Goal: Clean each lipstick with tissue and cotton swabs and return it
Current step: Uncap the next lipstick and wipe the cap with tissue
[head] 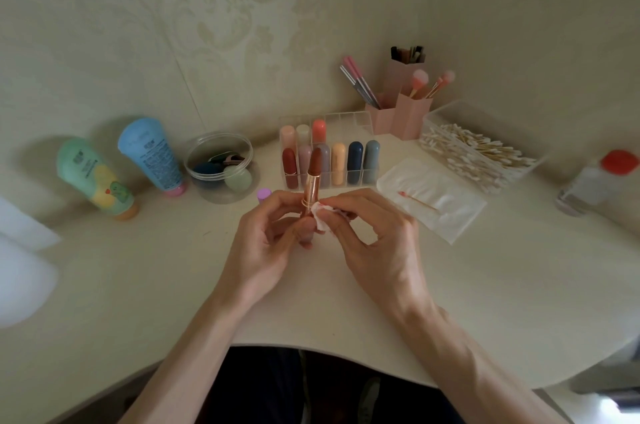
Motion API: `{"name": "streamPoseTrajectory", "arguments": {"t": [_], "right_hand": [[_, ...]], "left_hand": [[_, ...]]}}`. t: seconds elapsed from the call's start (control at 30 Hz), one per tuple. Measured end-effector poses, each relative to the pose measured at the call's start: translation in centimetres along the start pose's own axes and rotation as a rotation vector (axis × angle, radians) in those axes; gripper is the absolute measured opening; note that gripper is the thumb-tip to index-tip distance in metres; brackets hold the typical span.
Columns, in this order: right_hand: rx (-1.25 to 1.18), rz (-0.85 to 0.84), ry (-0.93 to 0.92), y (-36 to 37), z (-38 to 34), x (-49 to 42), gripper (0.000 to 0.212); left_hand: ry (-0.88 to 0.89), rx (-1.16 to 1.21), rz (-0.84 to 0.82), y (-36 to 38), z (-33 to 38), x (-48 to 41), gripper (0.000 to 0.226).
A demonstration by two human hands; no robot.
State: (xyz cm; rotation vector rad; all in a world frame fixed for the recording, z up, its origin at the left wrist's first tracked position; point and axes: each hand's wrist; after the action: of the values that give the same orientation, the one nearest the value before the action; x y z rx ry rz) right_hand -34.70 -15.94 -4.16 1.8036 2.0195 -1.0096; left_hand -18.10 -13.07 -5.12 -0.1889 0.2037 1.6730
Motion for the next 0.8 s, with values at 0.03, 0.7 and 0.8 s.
{"name": "streamPoseTrajectory", "arguments": {"t": [0.03,0.7,0.8], "right_hand": [[-0.004,0.008,-0.008,-0.02,-0.12,0.04,0.003],[0.047,0.02,-0.057,-0.01,-0.03,0.18,0.009],[0.052,0.023,-0.074,-0.02,0.01,0.22,0.008]], "left_hand": [[-0.004,-0.001,0.001,0.01,0.05,0.01,0.021],[-0.01,-0.107,-0.106,-0.11,-0.03,0.01,0.019],[-0.021,-0.058,-0.061,0.04,0.18,0.03,0.026]]}}
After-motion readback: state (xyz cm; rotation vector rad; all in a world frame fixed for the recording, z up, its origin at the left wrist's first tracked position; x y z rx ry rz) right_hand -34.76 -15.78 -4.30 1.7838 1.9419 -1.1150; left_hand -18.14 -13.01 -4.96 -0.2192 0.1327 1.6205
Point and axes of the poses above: each hand's wrist, its own x-axis away from the middle knuckle, its own y-axis out of the palm, z = x × y, and after that the axes turned 2 degrees about -z, right-handed
